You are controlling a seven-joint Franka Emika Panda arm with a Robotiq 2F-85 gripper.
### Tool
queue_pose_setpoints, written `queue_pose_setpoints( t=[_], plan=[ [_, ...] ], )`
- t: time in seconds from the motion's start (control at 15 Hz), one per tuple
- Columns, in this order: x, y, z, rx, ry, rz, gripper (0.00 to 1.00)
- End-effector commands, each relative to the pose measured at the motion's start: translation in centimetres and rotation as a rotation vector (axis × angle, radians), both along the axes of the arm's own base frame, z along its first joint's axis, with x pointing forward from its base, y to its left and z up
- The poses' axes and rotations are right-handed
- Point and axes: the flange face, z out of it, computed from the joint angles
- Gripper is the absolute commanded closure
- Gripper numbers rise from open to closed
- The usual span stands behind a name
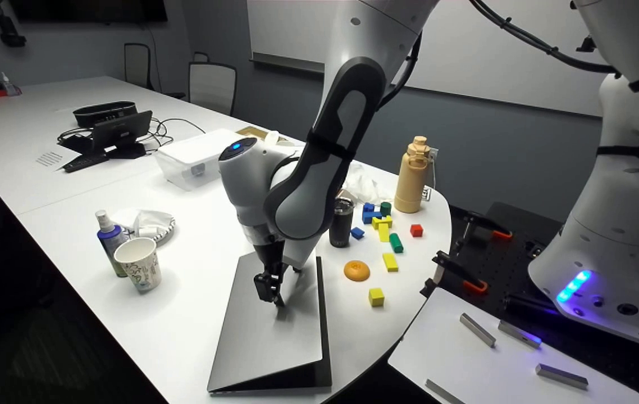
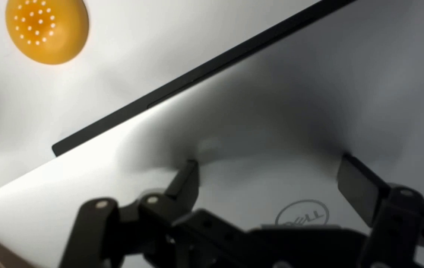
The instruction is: Close the laptop
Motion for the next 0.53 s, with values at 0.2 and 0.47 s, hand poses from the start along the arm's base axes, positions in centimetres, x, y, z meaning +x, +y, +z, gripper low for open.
queue_pose_setpoints(
  t=[0.2,0.47],
  plan=[
    [-1.99,-0.3,-1.14,-0.02,-0.001,-0.014,0.0],
    [-2.22,-0.37,-1.5,-0.015,-0.005,-0.016,0.0]
  ],
)
